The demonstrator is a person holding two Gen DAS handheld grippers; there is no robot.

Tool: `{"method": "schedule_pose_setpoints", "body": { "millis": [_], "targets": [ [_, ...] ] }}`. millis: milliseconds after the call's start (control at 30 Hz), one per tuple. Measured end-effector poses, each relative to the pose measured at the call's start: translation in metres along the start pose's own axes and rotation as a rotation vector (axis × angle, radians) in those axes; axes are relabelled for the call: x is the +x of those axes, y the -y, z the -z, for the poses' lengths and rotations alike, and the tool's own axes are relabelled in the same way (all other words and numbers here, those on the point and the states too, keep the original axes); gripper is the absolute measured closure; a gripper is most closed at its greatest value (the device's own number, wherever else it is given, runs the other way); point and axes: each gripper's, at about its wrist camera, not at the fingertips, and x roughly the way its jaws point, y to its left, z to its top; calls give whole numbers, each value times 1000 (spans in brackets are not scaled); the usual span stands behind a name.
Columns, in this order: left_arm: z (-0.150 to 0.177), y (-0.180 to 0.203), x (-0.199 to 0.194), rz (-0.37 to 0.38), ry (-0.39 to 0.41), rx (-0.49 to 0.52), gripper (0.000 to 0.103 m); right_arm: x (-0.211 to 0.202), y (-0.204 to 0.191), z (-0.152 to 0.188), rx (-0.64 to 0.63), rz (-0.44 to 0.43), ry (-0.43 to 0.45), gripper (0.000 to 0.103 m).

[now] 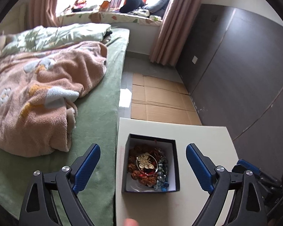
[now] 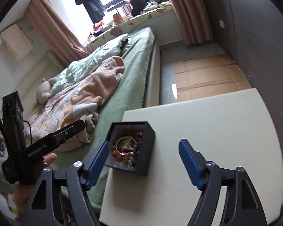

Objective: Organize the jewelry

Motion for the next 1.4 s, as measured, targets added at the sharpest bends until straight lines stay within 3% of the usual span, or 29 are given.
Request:
{"method": "schedule_pose_setpoints", "body": {
  "millis": [100, 167, 233, 367, 867, 1033, 1400],
  "targets": [
    [5, 13, -4, 3, -8, 44, 10, -13, 7, 3, 3, 29, 1, 24],
    [8, 21, -10, 1, -7, 67, 10, -23, 12, 5, -3, 48, 5, 9],
    [9, 29, -18, -12, 5, 86, 10, -34, 16, 8, -12, 67, 22, 4],
    [10, 44, -34, -19, 25, 105, 10, -58, 21, 12, -38, 119, 41, 0],
    [42, 76, -86, -55, 96, 112, 4, -135, 49, 49, 13, 142, 137, 0],
    [58, 84, -94, -50, 96, 137, 0, -147, 49, 57, -14, 171, 129, 0],
    [64, 91, -111, -33, 137, 164, 0, -154, 27, 61, -109, 127, 135, 0]
  ]
}}
